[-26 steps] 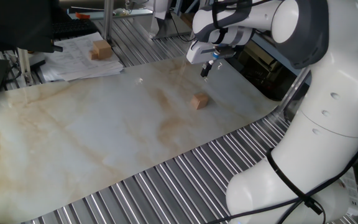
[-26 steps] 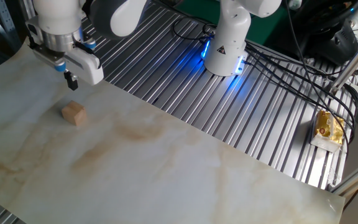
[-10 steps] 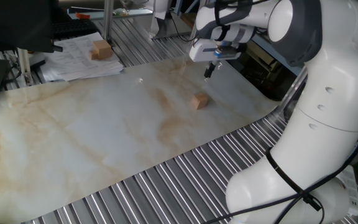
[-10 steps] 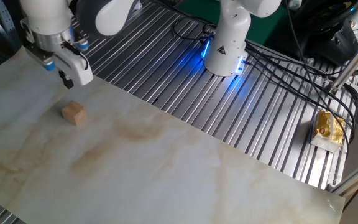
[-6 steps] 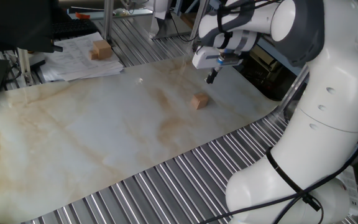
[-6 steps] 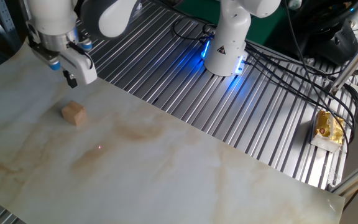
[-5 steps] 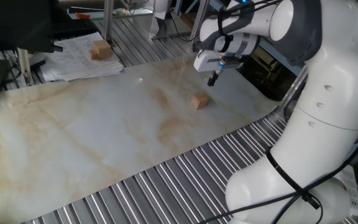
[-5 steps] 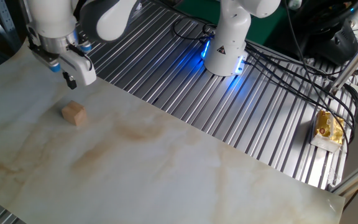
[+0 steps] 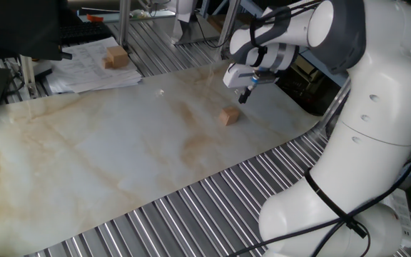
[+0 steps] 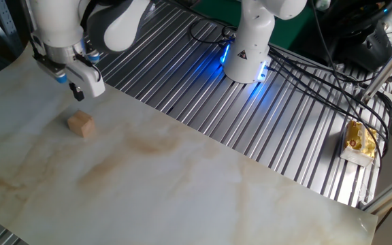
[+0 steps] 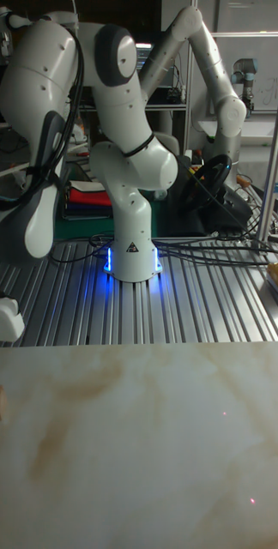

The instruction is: Pick up the small block on the left and move it to the right

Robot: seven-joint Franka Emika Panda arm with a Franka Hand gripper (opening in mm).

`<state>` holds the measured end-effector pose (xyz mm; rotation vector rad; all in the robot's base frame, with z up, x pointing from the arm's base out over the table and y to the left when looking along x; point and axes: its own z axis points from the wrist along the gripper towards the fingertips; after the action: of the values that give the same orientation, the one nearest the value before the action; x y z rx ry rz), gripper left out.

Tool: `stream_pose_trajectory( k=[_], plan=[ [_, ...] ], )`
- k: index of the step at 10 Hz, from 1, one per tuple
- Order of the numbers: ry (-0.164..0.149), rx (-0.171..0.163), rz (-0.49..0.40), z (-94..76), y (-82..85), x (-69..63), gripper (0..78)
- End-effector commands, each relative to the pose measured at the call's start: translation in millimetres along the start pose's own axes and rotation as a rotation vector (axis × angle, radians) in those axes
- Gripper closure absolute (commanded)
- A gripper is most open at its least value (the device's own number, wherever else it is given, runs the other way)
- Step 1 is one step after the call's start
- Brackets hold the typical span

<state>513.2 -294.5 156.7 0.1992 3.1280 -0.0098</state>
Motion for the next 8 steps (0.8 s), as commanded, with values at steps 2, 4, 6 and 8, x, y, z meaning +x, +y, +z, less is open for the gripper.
stream_pose_trajectory(
  k=[2,4,6,8],
  plan=[
    [-0.029,-0.007,-0.088,18.9,7.6,-15.0,77.6],
    [-0.027,-0.001,-0.092,15.6,10.1,-26.6,77.6],
    [-0.021,0.001,-0.094,11.8,11.9,-35.8,77.6],
    [-0.022,0.000,-0.089,11.7,16.9,-39.0,77.6]
  ],
)
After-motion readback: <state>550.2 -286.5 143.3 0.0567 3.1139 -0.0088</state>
